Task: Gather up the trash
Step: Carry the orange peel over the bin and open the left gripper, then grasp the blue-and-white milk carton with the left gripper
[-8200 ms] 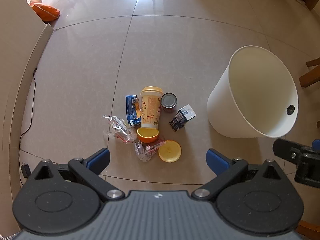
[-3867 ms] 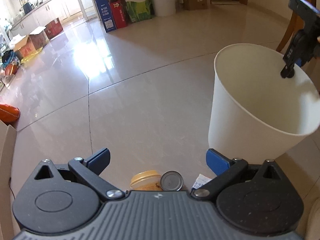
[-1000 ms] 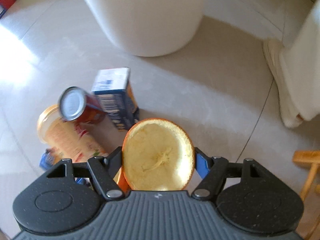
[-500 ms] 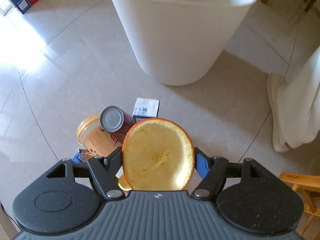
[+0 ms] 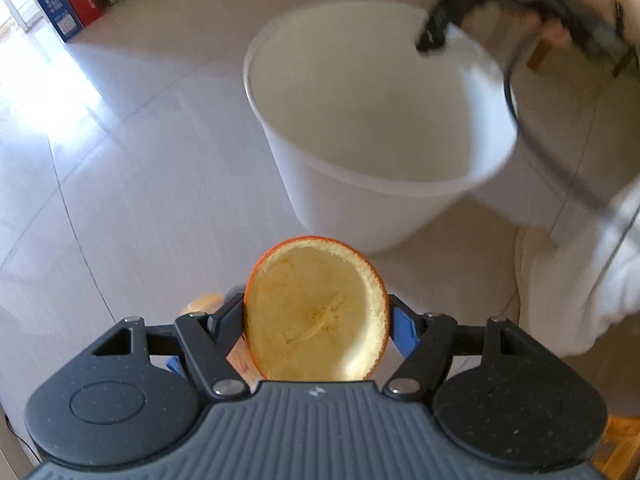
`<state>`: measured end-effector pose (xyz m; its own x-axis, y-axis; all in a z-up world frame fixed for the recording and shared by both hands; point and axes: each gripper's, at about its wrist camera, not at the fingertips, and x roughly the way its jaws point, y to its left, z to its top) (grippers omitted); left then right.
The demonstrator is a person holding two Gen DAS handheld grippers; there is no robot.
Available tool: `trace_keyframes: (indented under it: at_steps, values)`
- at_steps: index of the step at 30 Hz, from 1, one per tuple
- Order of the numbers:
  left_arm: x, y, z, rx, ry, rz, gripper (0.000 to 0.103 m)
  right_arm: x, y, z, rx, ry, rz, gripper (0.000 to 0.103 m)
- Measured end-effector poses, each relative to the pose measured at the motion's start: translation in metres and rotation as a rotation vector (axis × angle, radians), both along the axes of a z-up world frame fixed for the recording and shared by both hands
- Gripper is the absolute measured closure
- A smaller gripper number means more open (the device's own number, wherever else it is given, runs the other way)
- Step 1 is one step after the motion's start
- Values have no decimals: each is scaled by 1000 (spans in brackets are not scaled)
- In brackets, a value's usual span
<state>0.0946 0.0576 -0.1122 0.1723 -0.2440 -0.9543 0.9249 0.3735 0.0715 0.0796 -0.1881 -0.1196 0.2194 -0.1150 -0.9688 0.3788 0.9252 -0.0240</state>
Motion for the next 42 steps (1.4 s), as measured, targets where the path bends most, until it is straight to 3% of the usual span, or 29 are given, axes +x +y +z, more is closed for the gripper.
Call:
trace_keyframes:
  at_steps: [10, 14, 19, 26, 32, 42]
  values:
    - [20, -63, 39, -82, -71, 5, 30, -2, -6, 1, 22, 1, 14, 92]
    - [24, -80, 32, -107, -76, 0, 19, -2, -10, -2, 23, -4, 18, 92]
    - [24, -83, 30, -143, -80, 15, 12, -6, -10, -4, 25, -12, 20, 92]
    - [22, -60, 20, -127, -123, 38, 10, -8, -9, -1, 30, -22, 8, 92]
    - [19, -21, -9, -158, -138, 96, 10, -10, -11, 0, 34, -26, 6, 92]
    - [-7, 29, -101, -138, -133, 161, 11, -10, -10, 1, 29, -27, 6, 92]
